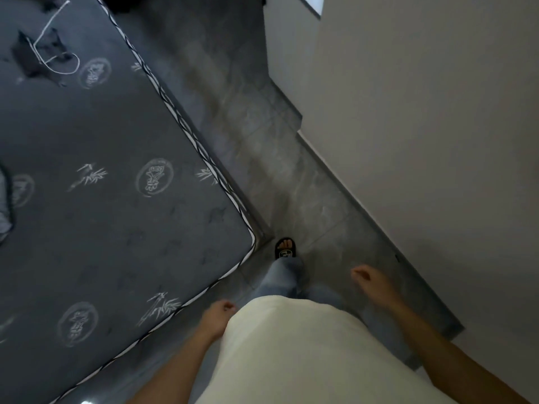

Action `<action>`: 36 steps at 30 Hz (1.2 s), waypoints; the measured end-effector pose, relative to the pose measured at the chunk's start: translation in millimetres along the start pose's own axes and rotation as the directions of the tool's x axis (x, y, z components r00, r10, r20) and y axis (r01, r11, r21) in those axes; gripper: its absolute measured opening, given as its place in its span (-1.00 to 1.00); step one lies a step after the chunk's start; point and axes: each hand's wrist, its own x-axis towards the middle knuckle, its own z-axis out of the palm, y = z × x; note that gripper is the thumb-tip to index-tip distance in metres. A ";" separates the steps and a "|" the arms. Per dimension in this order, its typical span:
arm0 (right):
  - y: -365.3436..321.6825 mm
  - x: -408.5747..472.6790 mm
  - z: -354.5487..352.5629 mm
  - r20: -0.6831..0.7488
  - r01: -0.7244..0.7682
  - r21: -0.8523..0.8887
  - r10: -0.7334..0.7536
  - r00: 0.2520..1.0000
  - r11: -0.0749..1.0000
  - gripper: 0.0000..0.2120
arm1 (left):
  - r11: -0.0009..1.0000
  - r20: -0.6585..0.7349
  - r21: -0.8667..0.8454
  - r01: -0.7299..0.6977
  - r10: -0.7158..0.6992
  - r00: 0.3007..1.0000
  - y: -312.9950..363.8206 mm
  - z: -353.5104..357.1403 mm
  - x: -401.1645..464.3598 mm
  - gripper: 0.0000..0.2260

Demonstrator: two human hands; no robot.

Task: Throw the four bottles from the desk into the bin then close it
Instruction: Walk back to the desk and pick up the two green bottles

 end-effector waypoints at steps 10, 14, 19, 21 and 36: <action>-17.5 40.1 -87.5 0.085 -0.216 -0.113 0.226 0.970 0.970 -0.79 | 0.952 -0.147 -0.219 -0.212 0.183 0.972 211.2 -115.9 78.7 -0.88; -58.7 82.4 -140.6 0.109 -0.188 -0.185 0.210 0.972 0.965 -0.73 | 0.944 -0.156 -0.256 -0.211 0.175 0.972 266.9 -144.3 107.5 -0.85; -145.8 162.2 -196.6 0.101 -0.129 -0.250 0.159 0.982 0.959 -0.75 | 0.949 -0.168 -0.301 -0.098 0.048 0.985 285.6 -159.6 121.5 -0.85; -192.7 193.9 -212.2 0.092 -0.079 -0.229 0.102 0.990 0.970 -0.76 | 0.946 -0.145 -0.322 -0.036 -0.011 0.989 278.9 -160.7 121.1 -0.84; -529.8 344.0 -194.6 0.217 0.304 -0.364 -0.238 0.947 0.880 -0.83 | 0.800 0.044 -0.526 0.289 -0.313 0.949 229.8 -233.3 161.5 -0.79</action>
